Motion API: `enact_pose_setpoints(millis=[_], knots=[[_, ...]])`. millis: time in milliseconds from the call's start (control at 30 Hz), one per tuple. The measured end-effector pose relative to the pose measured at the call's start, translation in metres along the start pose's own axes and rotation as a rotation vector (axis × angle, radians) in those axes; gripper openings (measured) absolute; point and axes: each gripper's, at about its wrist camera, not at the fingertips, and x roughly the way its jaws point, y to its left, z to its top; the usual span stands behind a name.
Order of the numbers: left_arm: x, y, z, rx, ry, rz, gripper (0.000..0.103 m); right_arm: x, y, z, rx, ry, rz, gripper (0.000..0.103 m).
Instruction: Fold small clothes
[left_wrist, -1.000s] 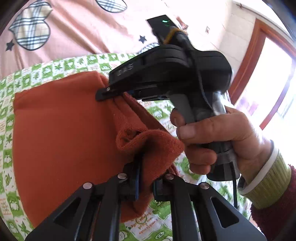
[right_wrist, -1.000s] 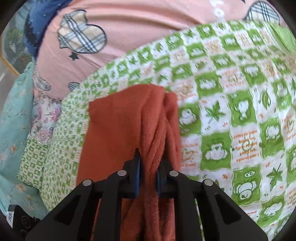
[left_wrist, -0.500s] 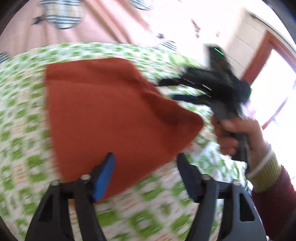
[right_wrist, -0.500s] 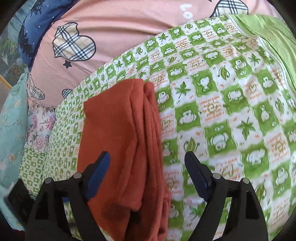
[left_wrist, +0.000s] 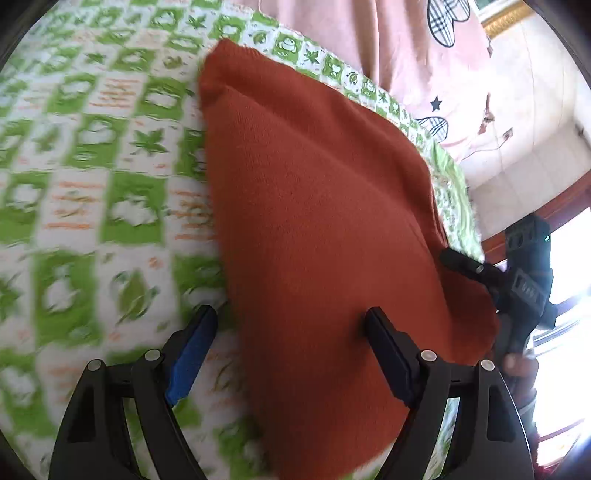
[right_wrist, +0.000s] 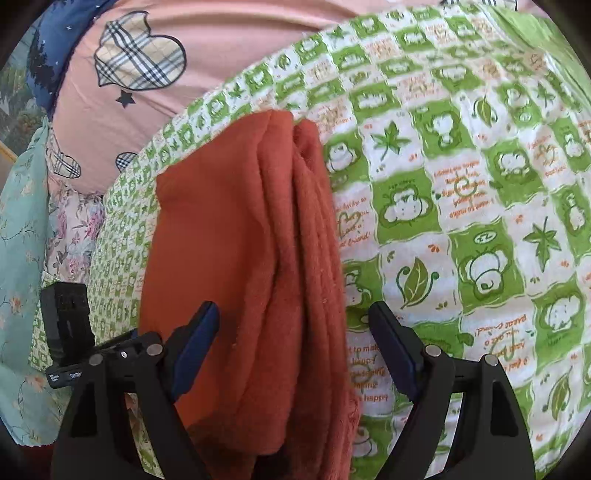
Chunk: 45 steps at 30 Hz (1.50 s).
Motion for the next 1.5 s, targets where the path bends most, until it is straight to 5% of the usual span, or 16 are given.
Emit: enact_pose_setpoints(millis=[67, 200, 267, 367, 600, 900, 1100, 1233, 1500], knots=[[0.008, -0.005, 0.005, 0.015, -0.002, -0.026, 0.079, 0.005, 0.000, -0.002, -0.007, -0.003, 0.010, 0.080], [0.024, -0.014, 0.009, 0.062, -0.010, -0.004, 0.052, 0.010, 0.006, -0.005, 0.019, 0.024, 0.082, 0.038], [0.018, -0.014, 0.011, 0.073, -0.034, -0.009, 0.030, 0.006, 0.016, -0.008, 0.003, 0.006, 0.069, 0.033], [-0.007, -0.016, 0.010, 0.094, -0.067, -0.042, 0.021, -0.003, 0.034, -0.015, 0.008, -0.018, 0.094, 0.026], [-0.109, -0.005, -0.026, 0.193, -0.180, 0.047, 0.021, 0.004, 0.126, -0.045, -0.093, -0.003, 0.237, 0.024], [-0.243, 0.071, -0.082, 0.132, -0.304, 0.173, 0.021, 0.061, 0.239, -0.099, -0.212, 0.073, 0.384, 0.024], [-0.250, 0.132, -0.125, 0.003, -0.274, 0.219, 0.021, 0.107, 0.250, -0.130, -0.211, 0.148, 0.302, 0.029], [-0.241, 0.160, -0.141, -0.067, -0.246, 0.209, 0.036, 0.111, 0.236, -0.135, -0.171, 0.165, 0.267, 0.038], [-0.250, 0.178, -0.119, -0.104, -0.259, 0.211, 0.055, 0.085, 0.228, -0.108, -0.169, 0.075, 0.193, 0.051]])
